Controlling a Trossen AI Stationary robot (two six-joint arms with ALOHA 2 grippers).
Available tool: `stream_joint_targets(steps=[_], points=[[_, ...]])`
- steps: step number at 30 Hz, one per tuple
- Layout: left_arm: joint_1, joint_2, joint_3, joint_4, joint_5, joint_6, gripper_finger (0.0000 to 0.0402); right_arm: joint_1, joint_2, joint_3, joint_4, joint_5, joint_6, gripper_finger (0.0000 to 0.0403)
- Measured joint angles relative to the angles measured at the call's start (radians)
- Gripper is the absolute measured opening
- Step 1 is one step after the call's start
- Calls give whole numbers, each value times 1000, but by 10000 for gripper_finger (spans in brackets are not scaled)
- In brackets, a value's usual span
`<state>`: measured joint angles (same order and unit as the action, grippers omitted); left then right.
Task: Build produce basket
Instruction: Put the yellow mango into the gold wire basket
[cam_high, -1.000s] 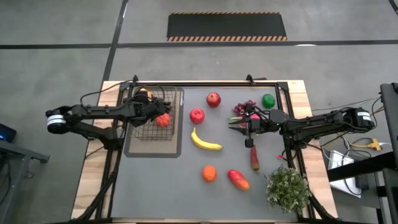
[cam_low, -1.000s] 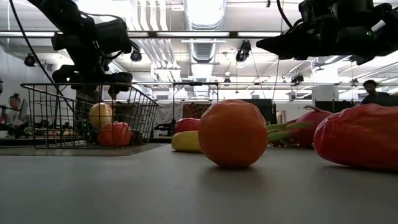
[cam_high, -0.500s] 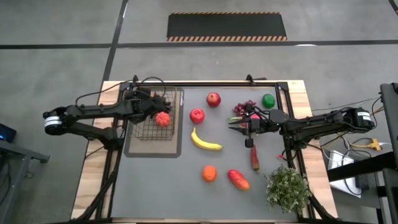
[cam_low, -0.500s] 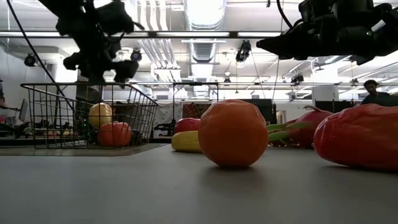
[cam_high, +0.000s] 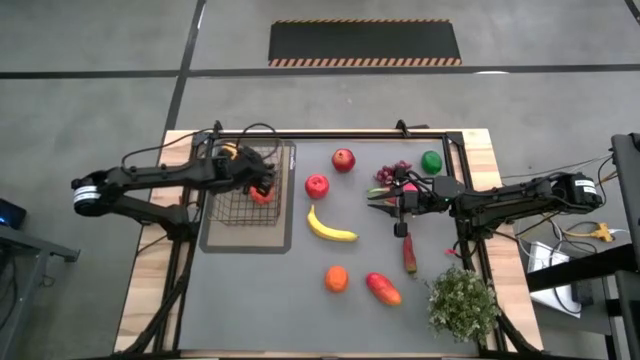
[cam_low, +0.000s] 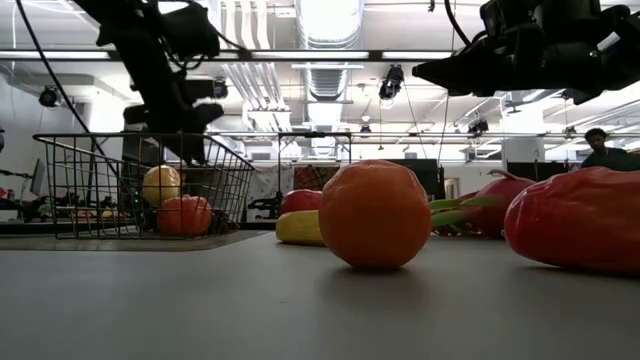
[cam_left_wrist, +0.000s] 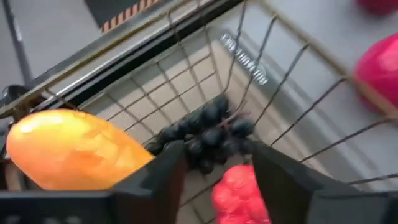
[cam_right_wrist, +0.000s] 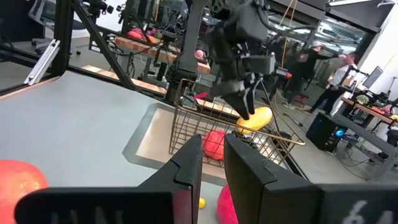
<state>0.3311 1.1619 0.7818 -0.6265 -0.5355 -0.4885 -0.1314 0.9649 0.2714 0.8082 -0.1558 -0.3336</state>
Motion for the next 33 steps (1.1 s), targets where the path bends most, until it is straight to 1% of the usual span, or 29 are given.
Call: stream_joint_targets(steps=[5,6,7,17,21,29,33], points=[[31,61,0,-11,0,-1,39,0,0,0,0,0,0,56],[39,72,0,-12,-1,-2,21,0,0,0,0,0,0,56],[44,84,0,-11,-5,-2,11,0,0,0,0,0,1,56],[77,194,0,-16,-27,-1,12,0,0,0,-4,0,1,56],[81,220,0,-20,-59,-2,12,0,0,0,-5,0,0,56],[82,232,0,-25,-123,-2,12,0,0,0,-7,0,-1,56],[82,231,5,-28,-129,-2,12,0,0,0,-7,0,-2,56]])
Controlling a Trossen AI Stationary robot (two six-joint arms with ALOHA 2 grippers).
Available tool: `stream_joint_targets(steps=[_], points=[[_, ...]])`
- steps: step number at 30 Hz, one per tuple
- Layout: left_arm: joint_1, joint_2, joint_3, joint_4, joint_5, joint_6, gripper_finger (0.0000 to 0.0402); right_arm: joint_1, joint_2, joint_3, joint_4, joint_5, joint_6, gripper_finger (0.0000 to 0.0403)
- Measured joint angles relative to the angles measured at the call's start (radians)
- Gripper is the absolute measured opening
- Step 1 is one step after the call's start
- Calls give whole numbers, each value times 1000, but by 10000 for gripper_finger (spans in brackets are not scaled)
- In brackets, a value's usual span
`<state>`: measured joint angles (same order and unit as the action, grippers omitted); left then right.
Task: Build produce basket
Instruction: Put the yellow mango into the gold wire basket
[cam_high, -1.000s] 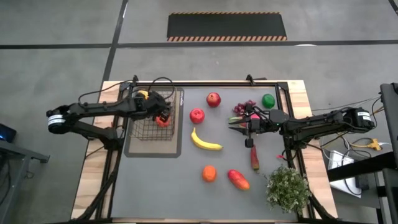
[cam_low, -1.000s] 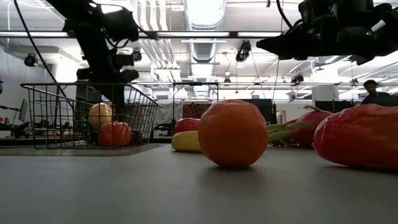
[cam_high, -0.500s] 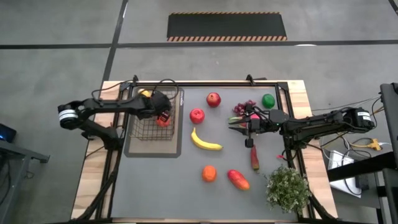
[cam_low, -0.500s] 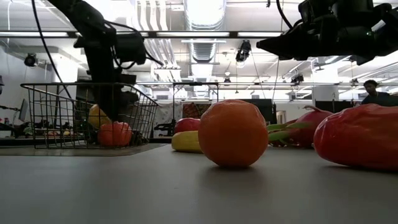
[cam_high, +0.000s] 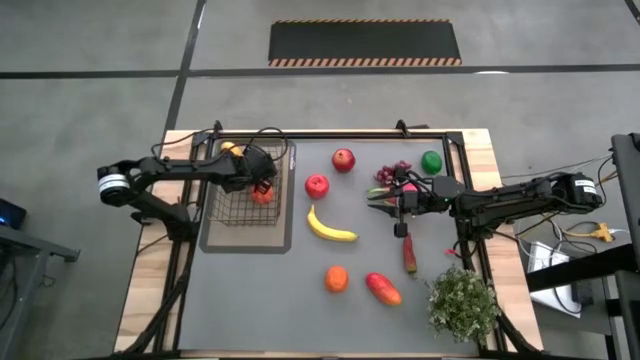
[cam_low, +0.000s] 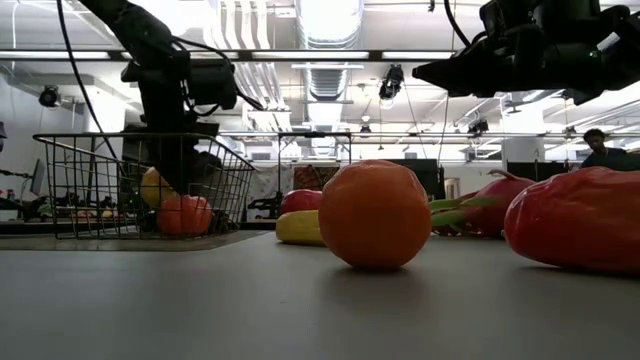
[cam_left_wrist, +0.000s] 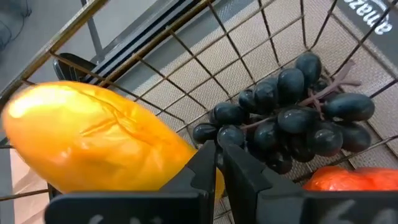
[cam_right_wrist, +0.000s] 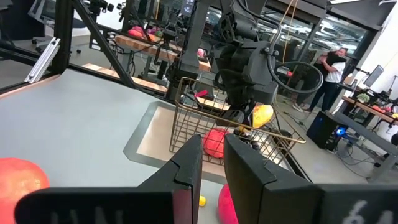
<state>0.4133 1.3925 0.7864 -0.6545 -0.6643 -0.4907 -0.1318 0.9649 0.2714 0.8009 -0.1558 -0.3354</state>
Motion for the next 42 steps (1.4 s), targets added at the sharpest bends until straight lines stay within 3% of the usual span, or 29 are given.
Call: stream_joint_targets(steps=[10,18,30,42], points=[[-2,-40,33,-55,20,32,12,0,0,0,-3,0,-4,56],[-2,-120,70,-164,186,138,12,0,0,0,-4,0,-5,56],[23,-66,2,-168,84,101,12,0,0,0,-8,0,-5,56],[23,-57,18,-161,39,78,12,0,0,0,-8,0,-5,56]])
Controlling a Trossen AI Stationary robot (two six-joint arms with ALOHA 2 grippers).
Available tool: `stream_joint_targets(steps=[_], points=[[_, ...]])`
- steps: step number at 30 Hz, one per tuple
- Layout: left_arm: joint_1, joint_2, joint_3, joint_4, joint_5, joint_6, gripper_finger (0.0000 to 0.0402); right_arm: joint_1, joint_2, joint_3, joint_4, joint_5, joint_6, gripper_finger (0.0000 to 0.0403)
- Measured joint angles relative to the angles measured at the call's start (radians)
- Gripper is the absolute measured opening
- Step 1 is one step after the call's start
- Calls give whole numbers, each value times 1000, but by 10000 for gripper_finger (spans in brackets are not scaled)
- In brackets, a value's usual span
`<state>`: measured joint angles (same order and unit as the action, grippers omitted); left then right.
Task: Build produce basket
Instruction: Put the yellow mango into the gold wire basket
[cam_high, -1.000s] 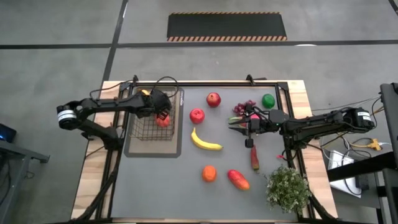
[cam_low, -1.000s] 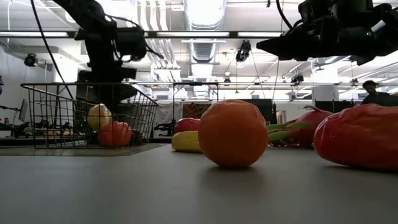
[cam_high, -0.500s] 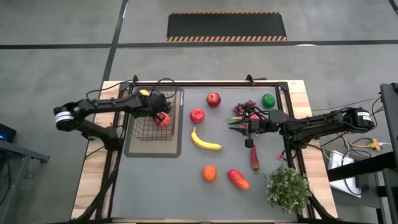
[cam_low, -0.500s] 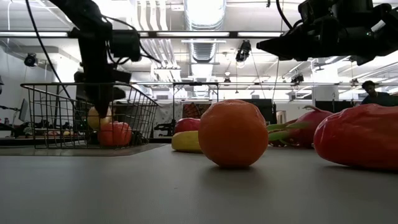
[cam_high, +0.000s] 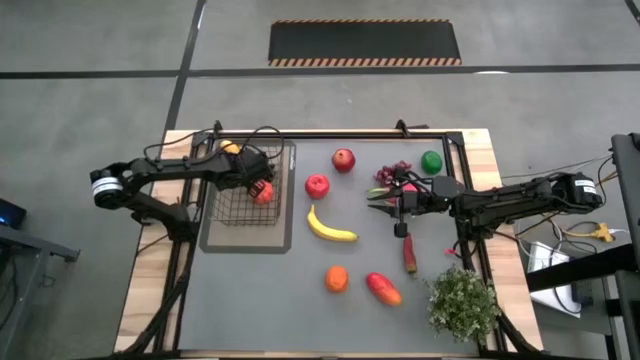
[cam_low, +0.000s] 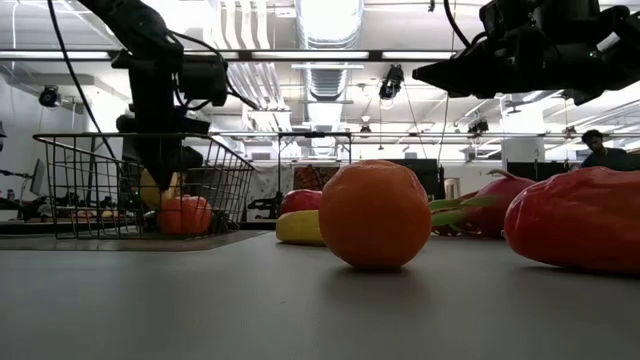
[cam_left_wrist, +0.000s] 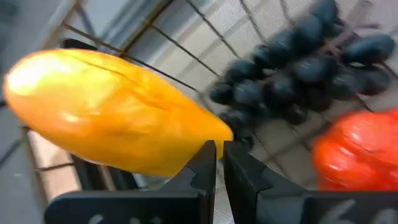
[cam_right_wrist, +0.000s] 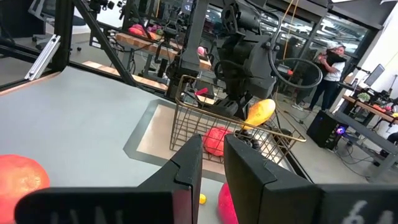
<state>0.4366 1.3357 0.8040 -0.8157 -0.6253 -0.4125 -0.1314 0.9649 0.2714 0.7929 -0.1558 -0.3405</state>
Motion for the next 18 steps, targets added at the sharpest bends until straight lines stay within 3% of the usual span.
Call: stream_joint_targets(steps=[4,18], points=[[1,0,-6,28,-115,0,12,0,0,0,0,0,0,56],[-16,9,14,60,-123,7,12,0,0,0,0,0,7,56]])
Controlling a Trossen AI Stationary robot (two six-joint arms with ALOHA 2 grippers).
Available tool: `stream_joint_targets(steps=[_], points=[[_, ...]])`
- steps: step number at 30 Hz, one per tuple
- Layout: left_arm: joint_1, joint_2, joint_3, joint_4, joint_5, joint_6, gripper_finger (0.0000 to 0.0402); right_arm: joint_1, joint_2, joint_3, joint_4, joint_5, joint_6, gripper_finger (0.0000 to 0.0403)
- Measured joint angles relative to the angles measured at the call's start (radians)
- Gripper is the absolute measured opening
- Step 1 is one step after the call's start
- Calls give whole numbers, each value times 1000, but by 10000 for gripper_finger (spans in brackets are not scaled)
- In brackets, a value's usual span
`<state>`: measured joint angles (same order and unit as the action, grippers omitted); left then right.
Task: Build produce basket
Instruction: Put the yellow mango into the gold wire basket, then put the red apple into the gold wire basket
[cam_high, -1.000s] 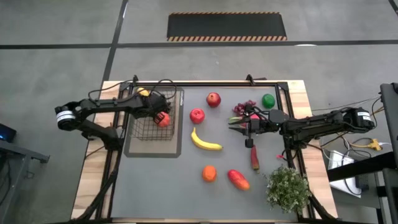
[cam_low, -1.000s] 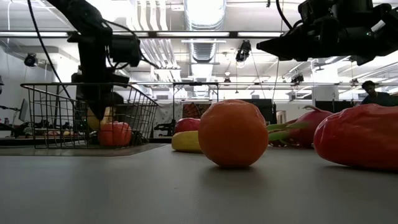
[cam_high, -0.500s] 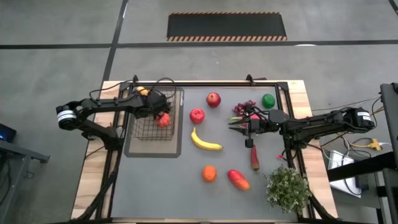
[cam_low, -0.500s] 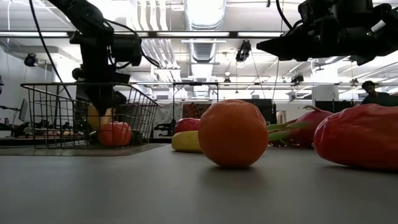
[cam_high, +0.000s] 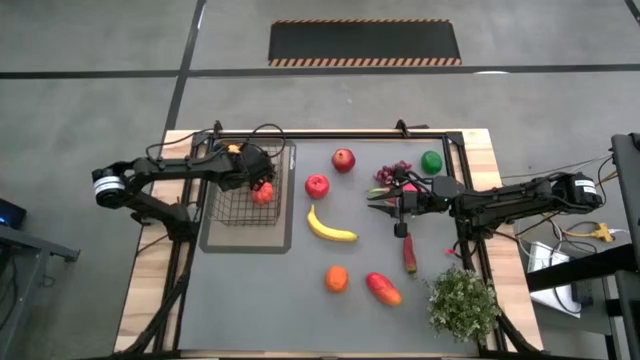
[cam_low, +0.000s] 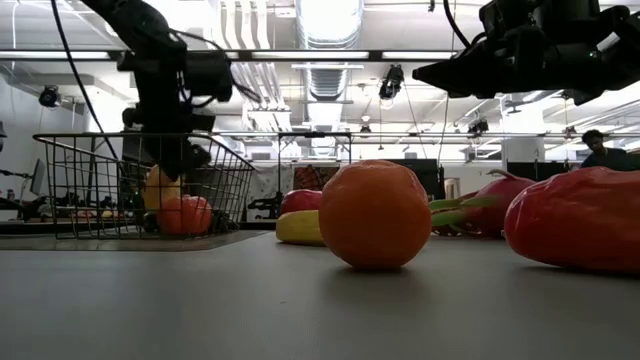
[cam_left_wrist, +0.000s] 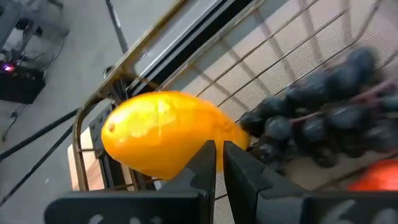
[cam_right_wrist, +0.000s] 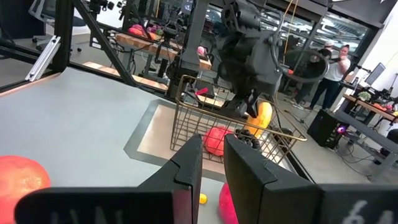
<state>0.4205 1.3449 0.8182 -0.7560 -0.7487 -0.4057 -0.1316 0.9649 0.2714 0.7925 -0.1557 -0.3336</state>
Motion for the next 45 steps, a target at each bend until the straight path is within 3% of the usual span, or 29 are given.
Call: stream_joint_targets(steps=[6,11,21,28,36,39,45], points=[[-61,-67,66,-60,39,-3,12,0,0,0,0,0,1,56],[-185,-144,92,-40,57,-6,12,0,0,0,-3,0,30,56],[-559,-268,30,260,58,163,12,0,8,0,-32,17,196,63],[-731,-311,-56,557,62,445,12,3,61,28,-8,123,261,138],[-754,-295,-175,876,58,519,12,3,194,189,-51,129,251,221],[-748,-265,-189,990,58,521,14,3,232,245,-112,129,225,234],[-740,-198,-148,1018,58,525,51,2,260,330,-315,129,217,242]])
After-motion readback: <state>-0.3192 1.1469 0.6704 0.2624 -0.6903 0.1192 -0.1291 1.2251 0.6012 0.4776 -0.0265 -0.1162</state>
